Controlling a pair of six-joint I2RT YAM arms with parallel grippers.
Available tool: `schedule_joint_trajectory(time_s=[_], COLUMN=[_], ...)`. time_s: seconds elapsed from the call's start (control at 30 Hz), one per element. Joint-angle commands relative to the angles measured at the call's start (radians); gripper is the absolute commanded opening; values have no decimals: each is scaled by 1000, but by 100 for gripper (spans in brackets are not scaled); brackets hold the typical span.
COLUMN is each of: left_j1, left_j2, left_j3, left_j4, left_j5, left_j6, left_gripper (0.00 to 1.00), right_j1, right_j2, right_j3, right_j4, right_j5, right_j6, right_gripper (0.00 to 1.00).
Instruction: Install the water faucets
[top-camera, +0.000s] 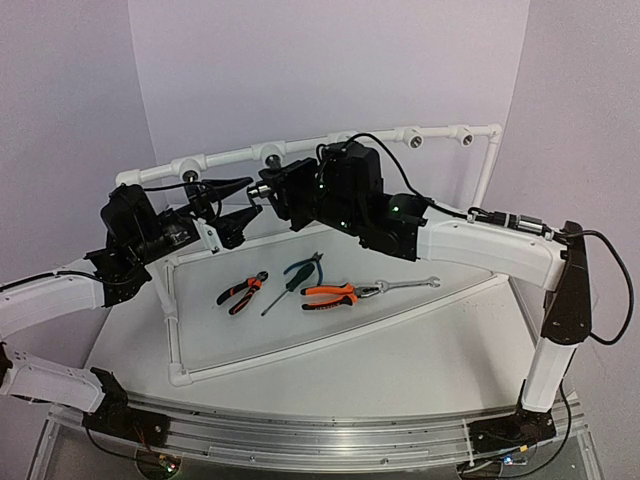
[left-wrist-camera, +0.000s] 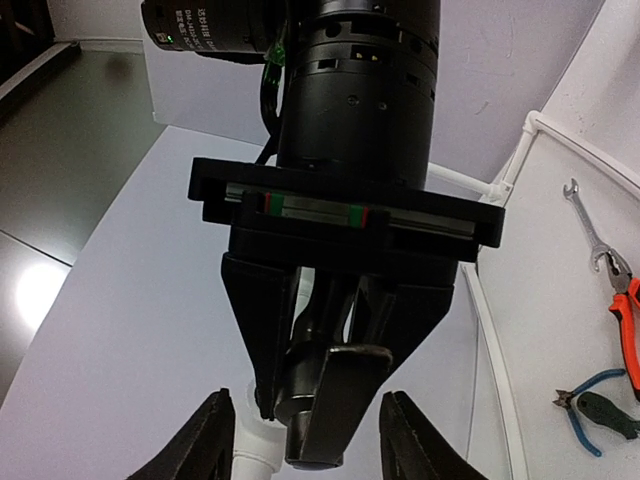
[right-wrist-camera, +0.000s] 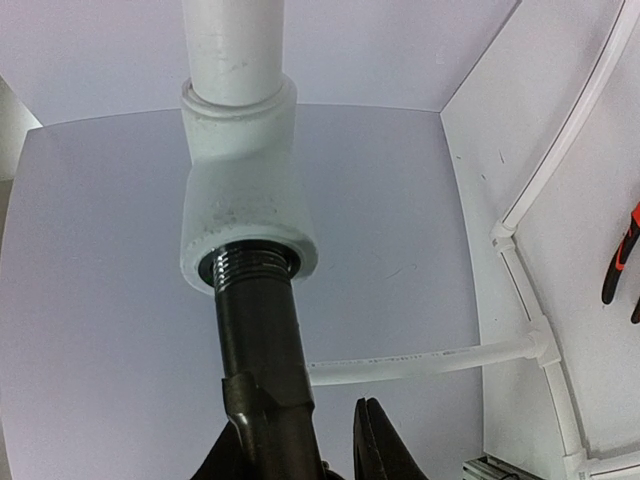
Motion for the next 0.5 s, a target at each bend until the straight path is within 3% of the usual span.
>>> schedule_joint_trajectory(time_s=[0.0,0.23,0.47], left_j1=[-2,-2,5], left_j2=[5,30,31], left_j3=[37,68,65], left_j4=[41,-21,-31], left_j5=[-36,-69,-65], left_j6=[24,43,67], left_gripper=[45,27,2], right_j1=[-74,-74,-73], right_j2=[24,20,20], right_j3=[27,21,19], right_j4=[5,6,6], right_j5=[191,190,189], right_j6=[77,78,80], right_gripper=[0,0,0])
